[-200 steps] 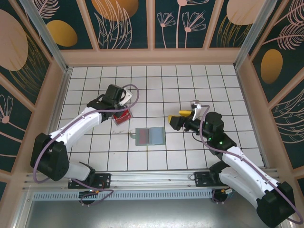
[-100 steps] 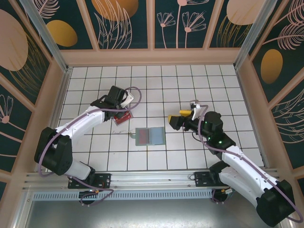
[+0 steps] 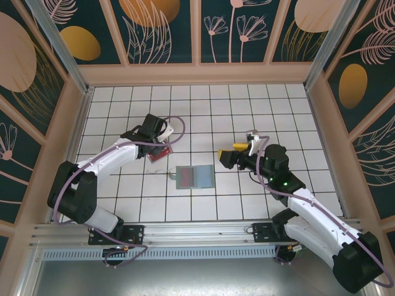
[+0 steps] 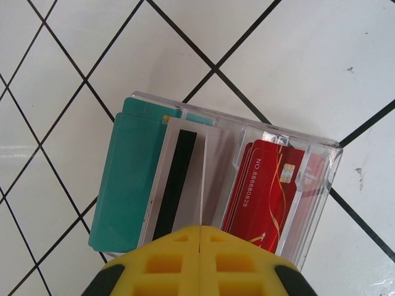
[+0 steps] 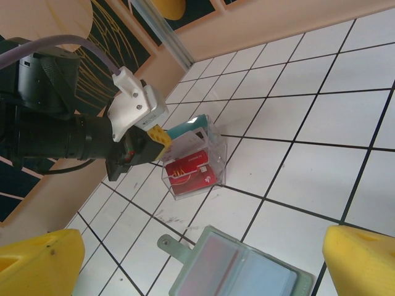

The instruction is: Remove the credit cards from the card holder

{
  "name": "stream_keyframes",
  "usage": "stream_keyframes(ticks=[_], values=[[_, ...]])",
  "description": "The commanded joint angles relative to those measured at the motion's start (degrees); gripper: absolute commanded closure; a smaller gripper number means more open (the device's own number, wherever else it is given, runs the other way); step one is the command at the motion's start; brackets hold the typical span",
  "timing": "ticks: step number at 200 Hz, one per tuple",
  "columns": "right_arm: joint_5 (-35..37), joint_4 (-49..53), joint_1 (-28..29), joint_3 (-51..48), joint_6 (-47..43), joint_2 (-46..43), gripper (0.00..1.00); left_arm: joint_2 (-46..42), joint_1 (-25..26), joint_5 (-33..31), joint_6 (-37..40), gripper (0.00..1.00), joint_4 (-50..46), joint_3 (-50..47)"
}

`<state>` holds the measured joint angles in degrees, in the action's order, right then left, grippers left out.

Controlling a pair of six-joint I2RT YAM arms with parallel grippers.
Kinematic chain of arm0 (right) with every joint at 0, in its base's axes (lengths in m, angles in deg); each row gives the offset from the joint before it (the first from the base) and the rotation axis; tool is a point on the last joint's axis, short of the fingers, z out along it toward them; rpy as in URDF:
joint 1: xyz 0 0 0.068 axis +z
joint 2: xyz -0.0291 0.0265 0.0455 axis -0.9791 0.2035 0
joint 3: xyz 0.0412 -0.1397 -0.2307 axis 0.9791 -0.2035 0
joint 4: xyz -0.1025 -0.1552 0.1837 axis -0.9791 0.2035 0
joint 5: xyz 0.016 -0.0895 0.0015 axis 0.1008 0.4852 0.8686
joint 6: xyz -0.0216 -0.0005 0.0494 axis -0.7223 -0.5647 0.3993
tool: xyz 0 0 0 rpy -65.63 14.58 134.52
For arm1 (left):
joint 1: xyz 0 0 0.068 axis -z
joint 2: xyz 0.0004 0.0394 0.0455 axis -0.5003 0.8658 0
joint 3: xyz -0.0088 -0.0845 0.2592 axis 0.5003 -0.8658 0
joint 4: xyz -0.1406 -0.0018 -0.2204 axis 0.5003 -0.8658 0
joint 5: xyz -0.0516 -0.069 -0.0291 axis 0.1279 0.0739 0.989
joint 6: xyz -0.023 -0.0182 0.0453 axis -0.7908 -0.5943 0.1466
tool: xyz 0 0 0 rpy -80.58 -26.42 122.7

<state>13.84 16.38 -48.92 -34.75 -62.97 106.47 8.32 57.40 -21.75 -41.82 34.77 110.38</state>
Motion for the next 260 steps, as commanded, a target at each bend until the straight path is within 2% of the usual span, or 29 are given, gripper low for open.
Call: stream_keyframes(ticks=[1, 24, 38, 58, 64, 128, 162, 182, 190, 217, 260], values=[[0.24, -2.11, 0.01, -0.15, -0.84, -0.04, 0.01, 0.74, -0.13, -1.67, 1.27, 1.0, 1.17, -0.49], [0.16, -2.19, 0.01, -0.28, -0.54, -0.03, 0.01, 0.7, -0.13, -3.28, 1.62, 0.86, 2.56, -1.93], [-0.04, -2.11, 0.01, -0.28, -0.43, -0.03, 0.01, 0.44, -0.13, -4.61, 1.54, 0.64, 3.51, -2.56], [-0.24, -2.11, -0.06, -0.28, -0.25, -0.03, 0.01, 0.39, -0.13, -6.3, 1.63, 0.62, 4.59, -3.28], [-0.28, -2.11, -0.07, -0.28, -0.22, -0.03, 0.01, 0.39, -0.17, -6.93, 1.54, 0.58, 4.95, -3.46], [-0.96, -1.72, -0.08, -0.24, 1.06, -0.03, 0.01, -0.24, -1.31, -9.56, 1.32, 0.57, 7.26, -3.73], [-1.51, -1.17, -0.08, -0.28, 1.63, -0.21, 0.01, -0.7, -1.29, -5.5, 0.88, 0.55, 5.36, -3.32], [-1.43, -1.14, -0.08, -0.53, 2.06, -0.38, 0.01, -1.9, -1.31, -0.99, 0.1, 0.45, 3.37, -2.7], [-1.43, -1.26, -0.08, -0.68, 2.25, -0.47, 0.01, -2.11, -1.27, -0.47, -0.25, 0.44, 3.22, -2.77], [-1.6, -1.58, 0.01, -0.98, 2.69, -0.39, 0.01, -1.85, -1.27, -2.0, -0.13, 0.42, 4.27, -4.13], [-1.69, -1.65, 0.01, -0.8, 2.69, -0.32, 0.01, 1.95, -1.27, -6.56, -0.7, 0.47, 6.59, -3.81]])
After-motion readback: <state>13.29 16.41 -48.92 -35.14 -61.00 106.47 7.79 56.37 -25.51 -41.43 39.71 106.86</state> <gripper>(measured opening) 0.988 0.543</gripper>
